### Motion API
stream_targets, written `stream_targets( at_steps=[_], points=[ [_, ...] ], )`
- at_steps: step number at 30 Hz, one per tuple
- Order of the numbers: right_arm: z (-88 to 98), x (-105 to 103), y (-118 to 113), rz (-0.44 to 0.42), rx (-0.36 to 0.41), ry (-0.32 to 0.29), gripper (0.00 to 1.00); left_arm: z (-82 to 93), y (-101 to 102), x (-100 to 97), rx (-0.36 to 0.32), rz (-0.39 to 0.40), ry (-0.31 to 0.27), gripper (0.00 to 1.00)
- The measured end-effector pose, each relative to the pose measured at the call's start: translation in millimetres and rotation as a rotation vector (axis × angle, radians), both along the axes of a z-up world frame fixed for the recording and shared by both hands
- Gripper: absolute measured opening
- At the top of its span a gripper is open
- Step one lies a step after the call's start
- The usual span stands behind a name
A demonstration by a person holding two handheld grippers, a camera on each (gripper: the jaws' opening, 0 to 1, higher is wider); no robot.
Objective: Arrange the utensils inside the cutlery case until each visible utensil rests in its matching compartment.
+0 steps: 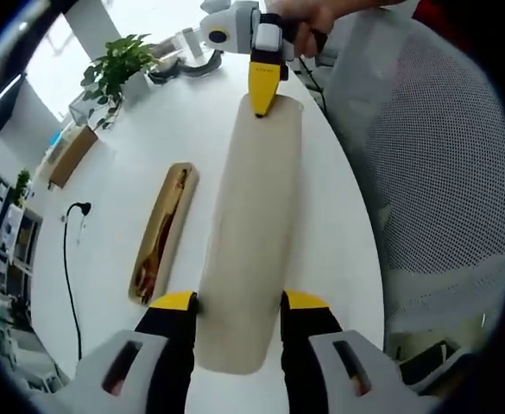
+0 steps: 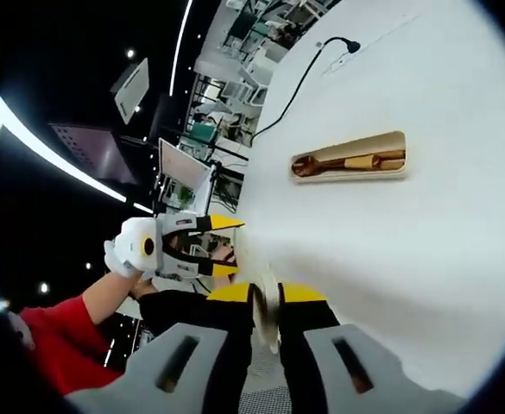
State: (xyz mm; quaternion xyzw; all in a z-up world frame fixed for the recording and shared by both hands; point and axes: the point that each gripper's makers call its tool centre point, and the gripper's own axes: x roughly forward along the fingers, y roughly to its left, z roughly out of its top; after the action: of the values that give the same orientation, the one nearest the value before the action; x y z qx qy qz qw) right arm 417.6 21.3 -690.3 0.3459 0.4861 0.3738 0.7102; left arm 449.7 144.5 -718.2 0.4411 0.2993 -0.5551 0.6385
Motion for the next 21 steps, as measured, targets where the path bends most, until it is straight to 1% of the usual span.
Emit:
stream_targets(
  at_steps=[3, 4, 6, 7, 10, 12, 14, 15, 17, 19, 20, 21],
  points=[
    [9.0, 2.1, 9.4, 0.001, -0.005, -0.023, 0.09, 4.7, 6.1, 9.4, 0.026, -0.017, -0.020, 0.39],
    [10.6, 2.6, 11.3, -0.001, -0.013, -0.023, 0.09, 6.0, 7.1, 12.6, 0.029, -0.019, -0.023, 0.39],
    [15.2, 8.7, 14.1, -0.004, -0.032, -0.053, 0.09, 7.9, 8.7, 21.2, 0.039, -0.017, -0.032, 0.39],
    [16.1, 9.9, 14.5, 0.001, -0.040, -0.053, 0.09, 8.5, 8.8, 23.1, 0.041, -0.015, -0.034, 0.39],
    [13.2, 13.8, 8.8, 0.029, -0.114, -0.055, 0.11, 9.0, 5.8, 25.8, 0.043, -0.017, -0.037, 0.39],
    [13.1, 17.4, 6.0, 0.028, -0.132, -0.057, 0.11, 9.1, 1.8, 30.4, 0.036, -0.021, -0.053, 0.39],
    [14.7, 21.9, 2.9, 0.026, -0.139, -0.046, 0.11, 11.5, -2.0, 38.5, 0.029, -0.029, -0.083, 0.39],
    [15.9, 25.0, 2.3, 0.027, -0.139, -0.046, 0.11, 14.3, -4.0, 47.4, 0.034, -0.045, -0.125, 0.39],
    [19.3, 30.2, 2.1, 0.048, -0.138, -0.039, 0.10, 14.3, -5.5, 51.9, 0.035, -0.032, -0.109, 0.39],
    [22.5, 44.6, -5.5, 0.039, -0.180, -0.055, 0.11, 16.1, -9.5, 59.3, 0.013, -0.008, -0.094, 0.39],
    [24.1, 51.5, -8.0, 0.033, -0.196, -0.080, 0.11, 16.9, -11.5, 62.5, 0.005, 0.005, -0.087, 0.39],
    [23.7, 63.0, -13.1, 0.022, -0.236, -0.130, 0.13, 17.5, -14.5, 66.3, -0.011, 0.027, -0.066, 0.39]
  ],
)
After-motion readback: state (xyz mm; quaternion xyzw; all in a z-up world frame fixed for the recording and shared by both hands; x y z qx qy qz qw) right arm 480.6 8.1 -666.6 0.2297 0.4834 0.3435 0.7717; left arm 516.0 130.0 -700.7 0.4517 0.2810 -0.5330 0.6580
